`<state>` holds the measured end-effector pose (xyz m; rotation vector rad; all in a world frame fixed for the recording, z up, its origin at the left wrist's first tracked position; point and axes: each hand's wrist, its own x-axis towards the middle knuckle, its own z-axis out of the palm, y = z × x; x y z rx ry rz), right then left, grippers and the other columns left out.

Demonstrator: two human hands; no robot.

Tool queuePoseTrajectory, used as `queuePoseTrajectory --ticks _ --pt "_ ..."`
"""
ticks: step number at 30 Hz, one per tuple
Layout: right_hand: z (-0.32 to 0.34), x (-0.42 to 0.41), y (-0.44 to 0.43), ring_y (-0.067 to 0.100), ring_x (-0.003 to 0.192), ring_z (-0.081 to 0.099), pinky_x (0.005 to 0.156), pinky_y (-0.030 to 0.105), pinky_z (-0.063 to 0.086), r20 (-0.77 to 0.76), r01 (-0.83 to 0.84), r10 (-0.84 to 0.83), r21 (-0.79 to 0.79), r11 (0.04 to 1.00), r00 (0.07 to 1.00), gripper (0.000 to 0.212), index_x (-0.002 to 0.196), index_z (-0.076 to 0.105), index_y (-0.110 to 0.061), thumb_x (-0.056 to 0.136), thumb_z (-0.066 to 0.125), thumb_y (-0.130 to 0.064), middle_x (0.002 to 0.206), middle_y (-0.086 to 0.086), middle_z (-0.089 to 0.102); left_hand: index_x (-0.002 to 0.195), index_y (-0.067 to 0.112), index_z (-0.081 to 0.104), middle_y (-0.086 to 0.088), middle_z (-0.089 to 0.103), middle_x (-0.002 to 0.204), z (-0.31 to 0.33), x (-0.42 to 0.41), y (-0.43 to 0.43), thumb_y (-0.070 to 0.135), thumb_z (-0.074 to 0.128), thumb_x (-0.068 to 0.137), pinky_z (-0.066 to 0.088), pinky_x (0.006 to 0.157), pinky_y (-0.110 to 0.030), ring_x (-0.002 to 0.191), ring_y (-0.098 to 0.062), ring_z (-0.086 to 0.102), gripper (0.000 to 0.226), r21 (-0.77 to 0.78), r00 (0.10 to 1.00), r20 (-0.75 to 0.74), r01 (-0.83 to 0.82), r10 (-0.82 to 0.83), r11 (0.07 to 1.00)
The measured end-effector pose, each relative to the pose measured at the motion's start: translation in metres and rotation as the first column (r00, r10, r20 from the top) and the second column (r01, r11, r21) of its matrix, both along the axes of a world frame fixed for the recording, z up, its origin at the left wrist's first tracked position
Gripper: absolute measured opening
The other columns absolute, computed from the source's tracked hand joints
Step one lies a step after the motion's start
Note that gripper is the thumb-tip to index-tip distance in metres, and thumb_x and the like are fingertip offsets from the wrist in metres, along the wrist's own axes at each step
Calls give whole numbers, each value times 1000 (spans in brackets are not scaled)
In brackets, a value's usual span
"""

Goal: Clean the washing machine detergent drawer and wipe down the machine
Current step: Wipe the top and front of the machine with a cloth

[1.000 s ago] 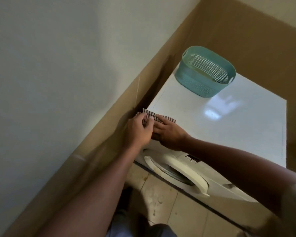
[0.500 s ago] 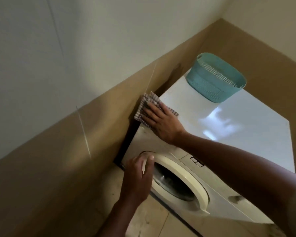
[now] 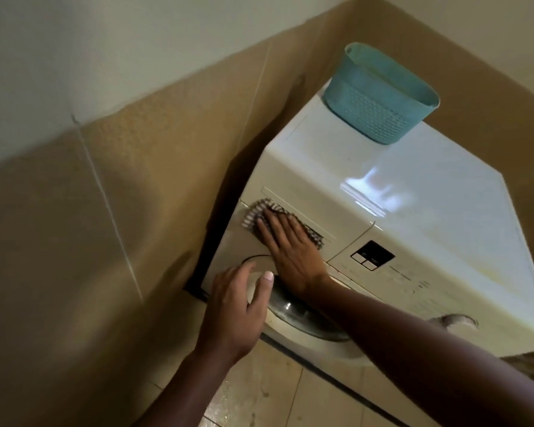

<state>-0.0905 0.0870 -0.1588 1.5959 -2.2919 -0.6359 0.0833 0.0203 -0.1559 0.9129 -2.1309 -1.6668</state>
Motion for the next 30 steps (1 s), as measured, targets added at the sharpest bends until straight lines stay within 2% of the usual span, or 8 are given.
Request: queuePoseTrajectory --ticks 2,6,10,14,18,23,27,30 --pt "-7 0 -16 35 153 2 121 47 -7 -4 19 -19 -31 999 1000 77 155 -15 -8 102 38 -26 164 18 -13 144 36 45 10 48 143 -6 -7 -12 85 27 79 46 103 -38 129 -8 44 83 9 1000 12 6 -6 1000" --pt "-4 -14 22 36 153 12 121 48 19 11 37 -37 -45 998 999 82 160 -4 -12 97 48 -25 166 19 0 144 32 45 5 50 147 -12 -17 -27 71 38 90 45 102 -38 132 -11 45 67 -55 1000 13 26 -26 998" --pt "-8 -11 48 34 151 -1 123 47 4 -58 18 -20 -32 999 998 77 159 -3 -11 98 43 -21 164 19 -2 144 34 46 5 50 146 -11 -13 -37 65 39 93 44 99 -35 128 -8 44 60 -93 999 25 50 -48 994" --pt "-8 -18 30 30 151 -10 121 45 -7 -106 -95 100 52 994 989 70 159 -1 -11 100 33 -23 164 16 -7 145 35 44 6 49 147 -18 0 -42 65 39 94 47 104 -44 131 -12 46 60 -128 997 40 72 -67 989" --pt "-12 -33 4 25 153 4 124 43 -6 -163 -191 199 59 980 966 65 160 12 -13 100 35 -26 166 11 6 144 29 48 5 50 145 -31 -6 -30 60 42 94 46 101 -38 129 -10 44 59 -111 996 52 79 -74 991" --pt "-2 -37 101 24 155 1 125 42 -5 -153 -159 163 35 987 975 64 159 20 -14 96 31 -22 165 9 11 141 31 50 9 53 139 -41 -16 -9 60 43 95 41 97 -29 125 -6 44 55 -116 993 30 118 -116 986" --pt "14 -38 84 24 154 9 125 47 3 -234 -131 56 -317 939 971 65 155 32 -13 95 55 -20 163 10 18 142 31 50 6 51 143 -39 -27 0 58 45 95 40 94 -25 119 -1 43 55 -124 991 22 137 -135 983" --pt "33 -37 32 36 153 10 123 55 5 -214 -51 -81 -547 836 973 67 157 27 -13 99 53 -36 163 16 18 144 29 49 5 52 143 -33 -34 3 55 46 94 37 96 -24 123 -2 41 56 -141 993 -30 105 -111 984"
